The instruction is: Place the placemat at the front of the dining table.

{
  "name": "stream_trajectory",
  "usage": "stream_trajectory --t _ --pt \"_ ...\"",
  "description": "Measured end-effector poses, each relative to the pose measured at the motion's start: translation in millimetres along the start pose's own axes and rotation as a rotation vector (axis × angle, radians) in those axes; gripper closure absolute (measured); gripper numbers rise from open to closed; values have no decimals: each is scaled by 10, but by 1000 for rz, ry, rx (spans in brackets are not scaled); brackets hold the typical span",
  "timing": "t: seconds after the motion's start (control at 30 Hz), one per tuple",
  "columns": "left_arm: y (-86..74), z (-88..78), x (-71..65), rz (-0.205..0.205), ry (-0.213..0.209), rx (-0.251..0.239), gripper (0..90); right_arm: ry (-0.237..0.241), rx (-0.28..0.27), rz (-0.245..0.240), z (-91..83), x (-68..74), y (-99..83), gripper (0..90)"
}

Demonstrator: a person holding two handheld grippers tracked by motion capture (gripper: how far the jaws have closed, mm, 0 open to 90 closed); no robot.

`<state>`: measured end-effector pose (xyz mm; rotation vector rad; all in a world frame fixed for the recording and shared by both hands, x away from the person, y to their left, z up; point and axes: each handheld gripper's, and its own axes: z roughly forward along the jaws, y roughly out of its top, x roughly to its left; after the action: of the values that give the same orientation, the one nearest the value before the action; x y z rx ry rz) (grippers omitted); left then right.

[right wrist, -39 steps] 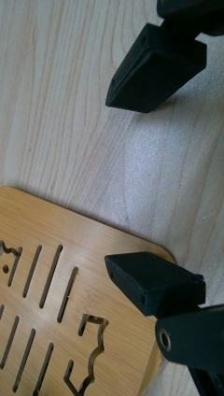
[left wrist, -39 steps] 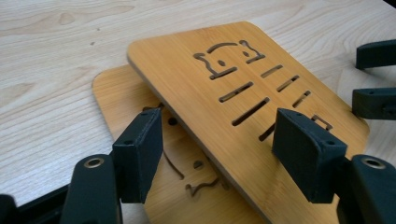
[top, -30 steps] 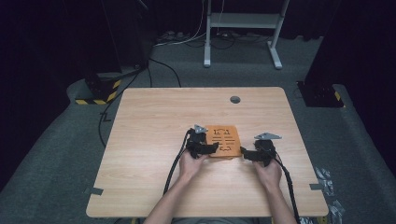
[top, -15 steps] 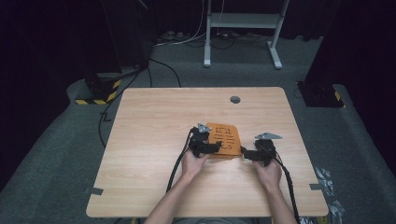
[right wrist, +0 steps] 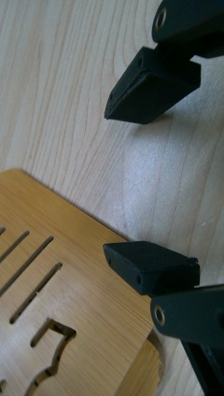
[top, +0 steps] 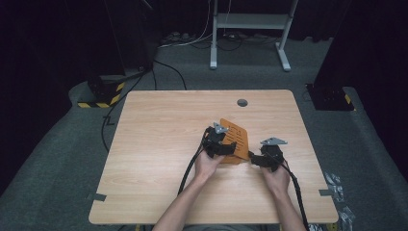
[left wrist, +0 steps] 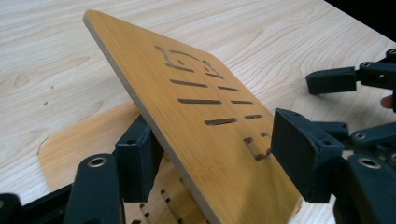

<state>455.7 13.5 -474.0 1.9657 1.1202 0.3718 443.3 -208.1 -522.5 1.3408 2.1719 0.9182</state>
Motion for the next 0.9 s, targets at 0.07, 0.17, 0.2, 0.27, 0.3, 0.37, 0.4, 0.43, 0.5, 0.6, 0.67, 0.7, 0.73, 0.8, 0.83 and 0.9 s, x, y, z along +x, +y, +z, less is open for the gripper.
stream_trajectory --t 0.07,0.17,0.2,0.27,0.3,0.37,0.4,0.43,0.5,0.6,0.67,0.7,0.73,0.8,0.83,0.9 --pt "31 -6 -31 10 -6 -4 372 -2 -4 3 4 -4 0 302" --pt "66 -11 -69 4 -9 -13 391 -3 -4 2 5 -4 0 302" --pt "72 -10 -87 -5 -9 -22 400 -3 -4 3 5 -3 0 302" --pt "95 -4 -105 3 -14 -27 428 -2 -4 3 5 -3 0 302" --pt "108 2 -120 5 -13 -25 428 -3 -4 3 4 -3 0 302" --pt "134 9 -152 23 -12 -25 447 -4 -4 3 4 -2 -1 302" --pt "146 8 -171 28 -10 -19 456 -4 -4 3 4 -1 -1 302" --pt "159 15 -186 42 -9 -21 465 -4 -4 3 4 -2 -1 302" --pt "174 25 -225 55 2 -20 476 -5 -3 4 3 -1 -1 302" --pt "195 55 -254 68 -7 -10 514 -4 -3 3 3 -2 -1 302" --pt "189 83 -273 71 -14 -3 554 -5 -3 4 3 -2 -1 302" --pt "186 98 -277 74 -15 0 554 -5 -3 3 3 -1 -2 302" --pt "186 111 -278 69 -20 -4 567 1 4 7 -4 3 -2 302" --pt "187 121 -280 55 -30 -11 607 2 1 7 -3 18 -5 302" --pt "181 135 -287 55 -37 -13 635 2 -3 -4 -1 16 -5 302" --pt "179 147 -287 63 -45 -5 668 2 -2 -4 -2 15 -5 302"
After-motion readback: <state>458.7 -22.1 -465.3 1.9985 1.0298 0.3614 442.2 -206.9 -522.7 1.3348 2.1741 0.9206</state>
